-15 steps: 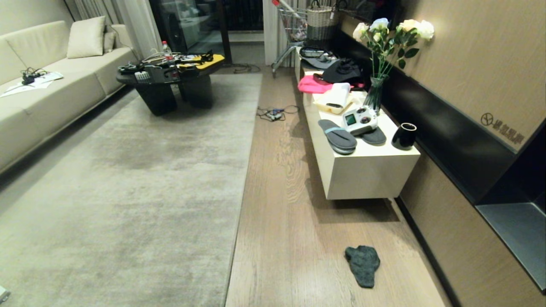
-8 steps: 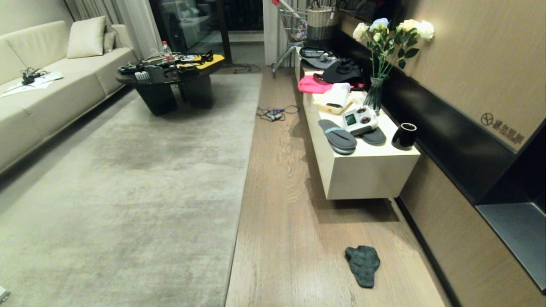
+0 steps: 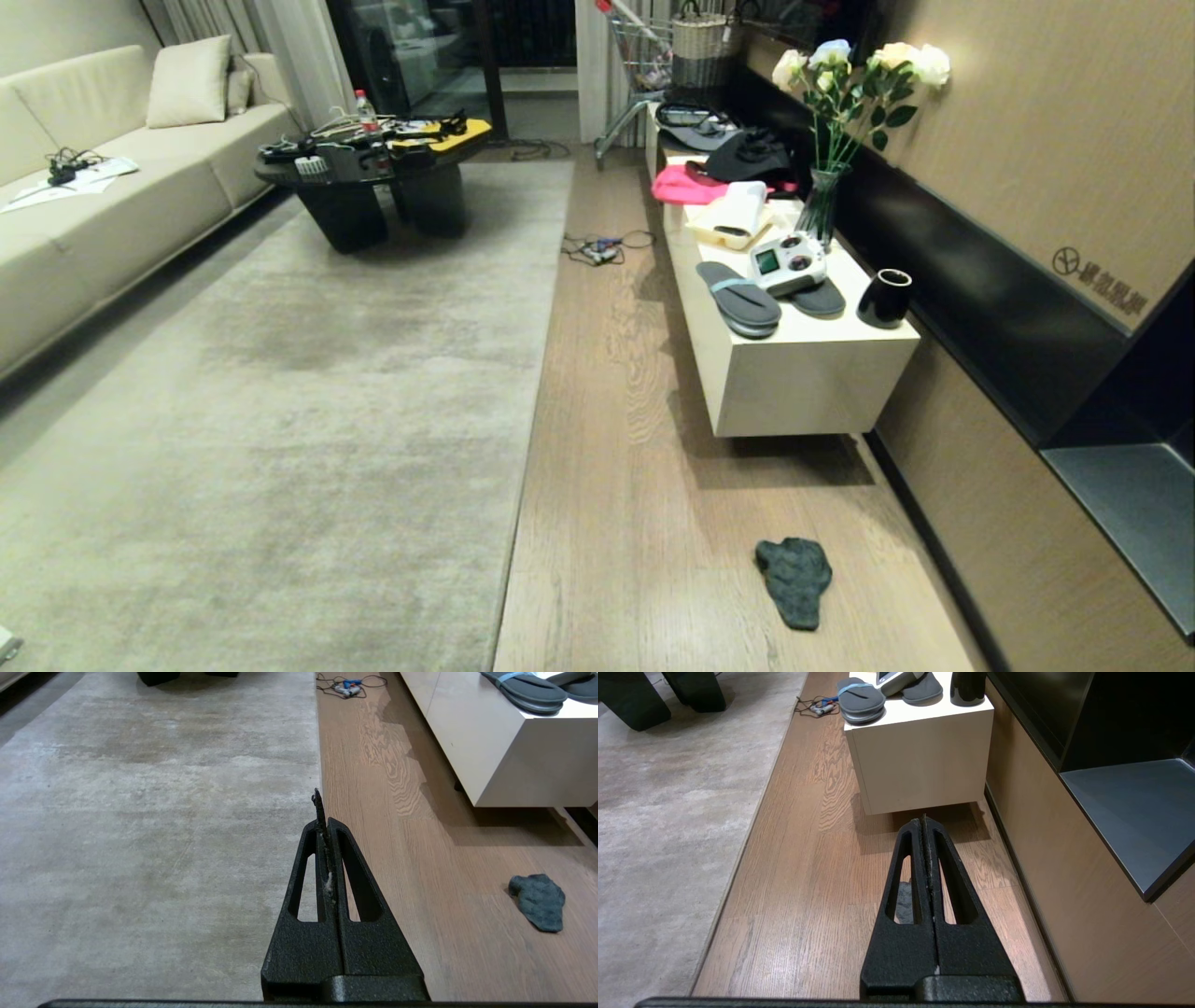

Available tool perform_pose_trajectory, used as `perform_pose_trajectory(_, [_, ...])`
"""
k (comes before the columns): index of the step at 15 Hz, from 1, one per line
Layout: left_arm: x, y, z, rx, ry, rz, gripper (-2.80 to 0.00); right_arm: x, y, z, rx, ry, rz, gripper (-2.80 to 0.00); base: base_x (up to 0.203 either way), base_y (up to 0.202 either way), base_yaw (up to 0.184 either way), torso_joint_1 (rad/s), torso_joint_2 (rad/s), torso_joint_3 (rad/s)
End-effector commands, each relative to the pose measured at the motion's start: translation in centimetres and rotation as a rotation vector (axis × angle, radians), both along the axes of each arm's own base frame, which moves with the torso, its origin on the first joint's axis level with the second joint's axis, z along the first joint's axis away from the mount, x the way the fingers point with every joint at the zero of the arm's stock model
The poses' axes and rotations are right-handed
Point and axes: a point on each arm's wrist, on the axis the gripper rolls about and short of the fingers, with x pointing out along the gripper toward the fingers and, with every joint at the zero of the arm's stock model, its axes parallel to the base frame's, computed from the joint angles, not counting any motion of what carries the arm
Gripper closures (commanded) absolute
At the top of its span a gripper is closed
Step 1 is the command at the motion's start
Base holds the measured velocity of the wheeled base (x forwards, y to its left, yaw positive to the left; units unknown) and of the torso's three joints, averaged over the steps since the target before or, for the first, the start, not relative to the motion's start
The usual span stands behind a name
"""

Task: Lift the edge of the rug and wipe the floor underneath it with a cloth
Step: Pick up the rag

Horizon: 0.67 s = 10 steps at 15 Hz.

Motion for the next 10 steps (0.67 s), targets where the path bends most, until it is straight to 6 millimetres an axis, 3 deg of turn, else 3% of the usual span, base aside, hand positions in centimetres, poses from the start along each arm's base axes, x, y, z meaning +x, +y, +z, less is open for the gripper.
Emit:
perform_pose_trajectory(1, [0.01, 0.00, 0.01, 0.000, 0.001, 0.000, 0.00, 0.00, 0.00, 0.00, 0.000, 0.000, 0.000, 0.00, 0.000, 0.000, 0.000, 0.000, 0.00, 0.000])
perform_pose_trajectory(10, [0.01, 0.00, 0.00, 0.000, 0.002, 0.000, 0.00, 0.00, 0.00, 0.00, 0.000, 0.000, 0.000, 0.00, 0.000, 0.000, 0.000, 0.000, 0.00, 0.000])
